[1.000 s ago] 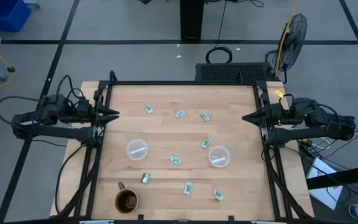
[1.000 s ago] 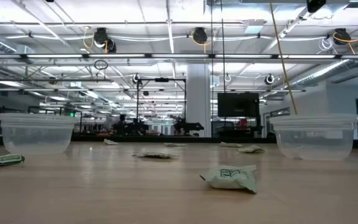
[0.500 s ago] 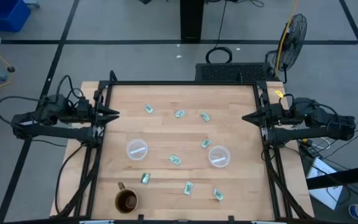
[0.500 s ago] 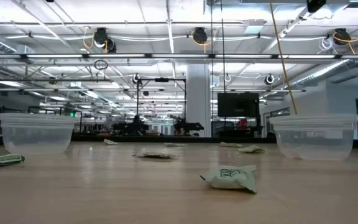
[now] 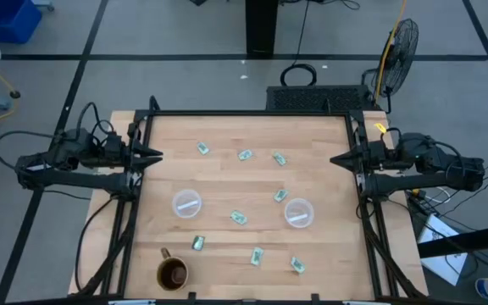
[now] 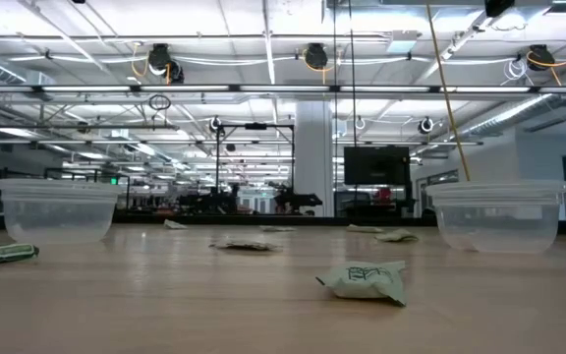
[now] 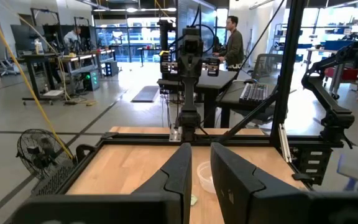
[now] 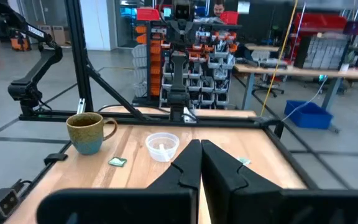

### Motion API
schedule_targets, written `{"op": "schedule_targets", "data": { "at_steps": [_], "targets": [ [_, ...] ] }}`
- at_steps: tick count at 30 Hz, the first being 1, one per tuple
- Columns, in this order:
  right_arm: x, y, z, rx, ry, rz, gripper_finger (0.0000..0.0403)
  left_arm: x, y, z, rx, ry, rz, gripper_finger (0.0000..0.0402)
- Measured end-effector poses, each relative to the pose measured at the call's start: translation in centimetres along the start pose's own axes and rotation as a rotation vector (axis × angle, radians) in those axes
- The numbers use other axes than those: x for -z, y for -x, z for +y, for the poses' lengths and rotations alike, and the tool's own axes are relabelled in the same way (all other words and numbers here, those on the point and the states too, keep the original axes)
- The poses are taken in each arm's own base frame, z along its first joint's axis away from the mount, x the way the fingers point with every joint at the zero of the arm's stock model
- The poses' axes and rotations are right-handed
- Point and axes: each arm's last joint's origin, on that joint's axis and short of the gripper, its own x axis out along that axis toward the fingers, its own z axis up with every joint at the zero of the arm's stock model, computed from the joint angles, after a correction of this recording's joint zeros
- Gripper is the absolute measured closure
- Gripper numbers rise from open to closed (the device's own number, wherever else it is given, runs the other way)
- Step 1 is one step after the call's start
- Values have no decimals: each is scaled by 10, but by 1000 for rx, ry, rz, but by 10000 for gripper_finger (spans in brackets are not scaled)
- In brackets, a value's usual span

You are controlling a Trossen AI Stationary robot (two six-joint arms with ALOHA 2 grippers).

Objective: Pick and place Stevia / Truvia into bins
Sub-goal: Put the light green stevia packet into the right transparent container

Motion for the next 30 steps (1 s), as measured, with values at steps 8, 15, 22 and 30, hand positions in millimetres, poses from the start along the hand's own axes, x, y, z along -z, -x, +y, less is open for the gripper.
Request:
{"op": "schedule_targets", "data": {
  "at_steps": [8, 15, 22, 30],
  "targets": [
    [-14, 0, -1, 6, -7, -144, 399, 0, 0, 0, 0, -2, -5, 334],
    [-22, 0, -1, 7, -31, -223, 399, 0, 0, 0, 0, 0, -5, 334],
    [-20, -13, -3, 100, 217, -178, 399, -1, 0, 0, 0, 1, -11, 334],
    [10, -58, -6, 271, 416, -86, 399, 0, 0, 1, -24, 20, -3, 334]
  ]
}}
